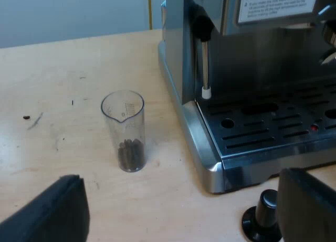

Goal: Pour the beans into the coffee machine

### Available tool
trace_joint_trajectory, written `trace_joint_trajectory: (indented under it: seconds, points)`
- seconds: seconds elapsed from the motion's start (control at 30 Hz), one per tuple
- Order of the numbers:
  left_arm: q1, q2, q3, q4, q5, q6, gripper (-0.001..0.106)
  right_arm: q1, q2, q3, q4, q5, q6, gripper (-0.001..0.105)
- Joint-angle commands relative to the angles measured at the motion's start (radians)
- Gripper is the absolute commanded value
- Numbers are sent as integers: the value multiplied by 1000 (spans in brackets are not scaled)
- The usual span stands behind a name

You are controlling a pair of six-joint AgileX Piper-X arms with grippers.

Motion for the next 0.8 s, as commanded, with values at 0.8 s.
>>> trace_joint_trajectory:
  seconds: [0.8]
  points:
    - [-5,44,62,-177,-7,16,82,165,181,-5,-154,23,-19,64]
